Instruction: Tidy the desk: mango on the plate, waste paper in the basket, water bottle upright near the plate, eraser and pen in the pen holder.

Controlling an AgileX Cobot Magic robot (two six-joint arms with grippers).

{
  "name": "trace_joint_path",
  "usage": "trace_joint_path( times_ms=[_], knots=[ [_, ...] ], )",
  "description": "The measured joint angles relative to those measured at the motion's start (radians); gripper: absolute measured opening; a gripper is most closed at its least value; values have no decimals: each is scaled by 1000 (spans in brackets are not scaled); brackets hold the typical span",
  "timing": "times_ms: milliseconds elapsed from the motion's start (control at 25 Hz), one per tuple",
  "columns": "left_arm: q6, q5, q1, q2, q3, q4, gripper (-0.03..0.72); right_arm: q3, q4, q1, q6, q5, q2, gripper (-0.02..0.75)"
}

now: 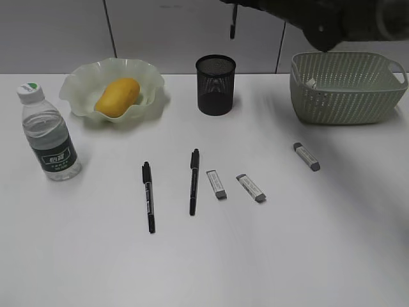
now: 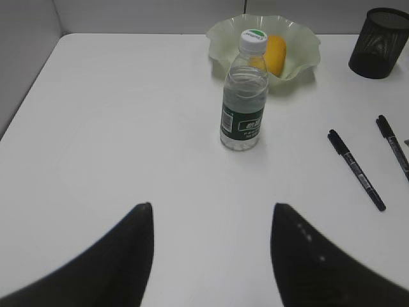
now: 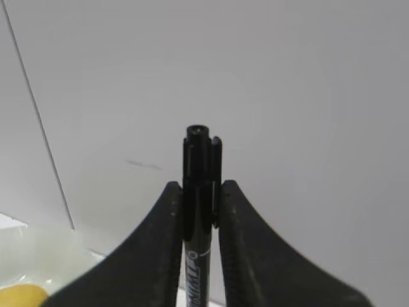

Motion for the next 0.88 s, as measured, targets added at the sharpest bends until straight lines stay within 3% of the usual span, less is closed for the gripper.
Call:
trace_joint_path(
  times_ms=[160, 400, 480, 560, 680, 800, 880],
  knots=[
    [0, 0, 0, 0, 0, 0, 435, -121, -54, 22, 0, -16, 91, 142],
    [0, 0, 0, 0, 0, 0, 435, -146, -74, 45, -1, 22, 175, 146],
    [0, 0, 0, 0, 0, 0, 434, -146, -74, 46, -1, 66, 188, 217],
    [0, 0, 0, 0, 0, 0, 435, -146, -74, 48, -1, 86, 191, 363],
    [0, 0, 0, 0, 0, 0, 435, -146, -74, 51, 0, 100, 186, 509],
    [0, 0, 0, 0, 0, 0, 435, -146, -73, 53, 29, 234, 136, 545],
    [0, 0, 0, 0, 0, 0, 435, -146, -73, 54, 46, 419, 52, 552]
  ],
)
